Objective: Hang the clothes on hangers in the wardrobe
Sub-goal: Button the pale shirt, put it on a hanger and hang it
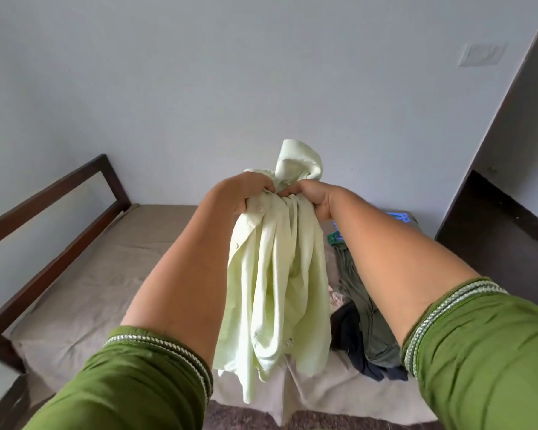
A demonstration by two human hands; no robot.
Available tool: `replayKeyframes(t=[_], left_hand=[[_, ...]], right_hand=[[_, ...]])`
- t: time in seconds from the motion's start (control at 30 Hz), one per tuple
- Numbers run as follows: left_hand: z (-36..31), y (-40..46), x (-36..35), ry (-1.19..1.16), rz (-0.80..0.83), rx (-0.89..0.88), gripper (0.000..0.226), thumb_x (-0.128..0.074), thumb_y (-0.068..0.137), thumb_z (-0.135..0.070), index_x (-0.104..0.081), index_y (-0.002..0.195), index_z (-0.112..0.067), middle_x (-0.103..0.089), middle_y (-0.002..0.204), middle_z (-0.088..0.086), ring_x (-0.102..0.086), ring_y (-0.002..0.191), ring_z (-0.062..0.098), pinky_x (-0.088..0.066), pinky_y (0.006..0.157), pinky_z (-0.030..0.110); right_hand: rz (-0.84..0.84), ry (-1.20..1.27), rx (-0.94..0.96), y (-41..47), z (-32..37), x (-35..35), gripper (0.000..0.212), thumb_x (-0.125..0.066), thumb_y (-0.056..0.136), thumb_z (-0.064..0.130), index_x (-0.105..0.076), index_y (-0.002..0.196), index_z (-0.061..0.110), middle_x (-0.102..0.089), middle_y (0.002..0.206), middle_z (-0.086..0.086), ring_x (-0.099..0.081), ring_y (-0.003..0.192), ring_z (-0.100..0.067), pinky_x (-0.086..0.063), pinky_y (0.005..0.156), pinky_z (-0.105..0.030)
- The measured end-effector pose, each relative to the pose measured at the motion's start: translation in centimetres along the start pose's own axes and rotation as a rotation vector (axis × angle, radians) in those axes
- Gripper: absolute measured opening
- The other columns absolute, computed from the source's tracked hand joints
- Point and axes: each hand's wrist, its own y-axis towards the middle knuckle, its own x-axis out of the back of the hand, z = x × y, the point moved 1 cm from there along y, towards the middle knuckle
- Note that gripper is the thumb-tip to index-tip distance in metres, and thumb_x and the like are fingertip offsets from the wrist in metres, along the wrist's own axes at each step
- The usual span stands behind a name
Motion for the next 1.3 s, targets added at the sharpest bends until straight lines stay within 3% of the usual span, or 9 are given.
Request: replayKeyframes(t=[0.43,0.57,0.63,0.7,0.73,0.83,0.97,1.17,1.3], left_hand=[[6.1,11.6,1.9,0.153,0.232,0.245,0.030,-0.050,0.088,-0.003,-0.057,0.116,0.005,-0.066,0.099,0.018,-0.065,0.080,0.026,-0.057,0.077,0.035],[8.1,21.5,1.9,-0.013,0.014,0.175,0.028,-0.067,0.080,-0.020,-0.061,0.102,-0.003,-0.066,0.109,0.019,-0.067,0.094,0.030,-0.057,0.085,0.046],[9.9,26.4,2.0,-0.031,-0.161,0.134,0.064,-0.080,0.069,-0.042,-0.058,0.115,-0.004,-0.063,0.114,0.015,-0.065,0.100,0.031,-0.058,0.076,0.045],[12.7,29.8,1.3,-0.006,-0.183,0.183,0.090,-0.078,0.074,-0.051,-0.037,0.137,-0.003,-0.052,0.125,0.010,-0.056,0.111,0.029,-0.051,0.078,0.039],[14.5,31.4,0.8,0.024,-0.161,0.202,0.093,-0.074,0.078,-0.050,-0.027,0.143,-0.004,-0.046,0.133,0.009,-0.051,0.118,0.030,-0.047,0.083,0.038],[20.1,35.8,-0.6,0.186,-0.098,0.183,0.084,-0.065,0.088,-0.043,-0.020,0.149,-0.007,-0.038,0.147,0.011,-0.043,0.130,0.032,-0.044,0.093,0.037],[25.3,40.4,-1.7,0.246,-0.041,0.250,0.068,-0.056,0.094,-0.038,-0.025,0.149,-0.014,-0.043,0.148,0.006,-0.048,0.127,0.029,-0.046,0.096,0.037],[30.5,45.5,-4.9,0.353,-0.027,0.218,0.040,-0.038,0.098,-0.016,-0.041,0.138,-0.015,-0.058,0.124,0.004,-0.057,0.098,0.020,-0.038,0.066,0.018],[35.0,48.7,-6.7,0.373,-0.156,0.207,0.040,-0.037,0.099,-0.014,-0.041,0.139,-0.012,-0.051,0.137,0.011,-0.047,0.124,0.028,-0.039,0.094,0.032]], right_hand=[[0.127,-0.033,-0.318,11.1,-5.2,0.2,0.018,-0.049,0.093,0.013,-0.066,0.094,0.005,-0.072,0.082,-0.011,-0.069,0.072,-0.023,-0.051,0.084,-0.037],[-0.178,0.036,-0.258,19.0,-5.3,1.7,0.008,-0.062,0.090,0.018,-0.066,0.091,0.011,-0.072,0.075,-0.006,-0.069,0.067,-0.021,-0.057,0.071,-0.035],[-0.401,0.028,-0.211,30.5,-10.7,8.3,0.065,-0.087,0.061,0.046,-0.063,0.116,0.019,-0.072,0.100,-0.005,-0.069,0.087,-0.022,-0.058,0.077,-0.041],[-0.573,-0.051,-0.313,39.1,-16.8,13.5,0.147,-0.081,0.012,0.077,-0.039,0.143,0.026,-0.051,0.140,-0.004,-0.055,0.120,-0.027,-0.050,0.093,-0.049],[-0.653,-0.059,-0.373,39.7,-18.1,14.2,0.157,-0.079,0.008,0.079,-0.031,0.147,0.022,-0.040,0.148,-0.003,-0.046,0.129,-0.028,-0.044,0.099,-0.048],[-0.798,-0.074,-0.408,33.8,-16.2,10.9,0.095,-0.082,0.072,0.037,-0.030,0.145,0.009,-0.045,0.137,-0.007,-0.050,0.124,-0.028,-0.048,0.090,-0.036],[-0.794,-0.343,-0.537,36.0,-22.2,12.1,0.043,-0.054,0.092,0.021,-0.052,0.132,0.004,-0.058,0.130,-0.013,-0.057,0.118,-0.029,-0.046,0.088,-0.030],[-0.706,-0.500,-0.488,40.5,-27.9,11.0,0.037,-0.046,0.089,-0.003,-0.063,0.121,0.006,-0.059,0.129,-0.011,-0.053,0.121,-0.026,-0.043,0.101,-0.030],[-0.762,-0.513,-0.447,44.4,-32.8,11.8,0.039,-0.046,0.084,-0.011,-0.063,0.116,0.005,-0.057,0.124,-0.012,-0.055,0.116,-0.027,-0.045,0.097,-0.030]])
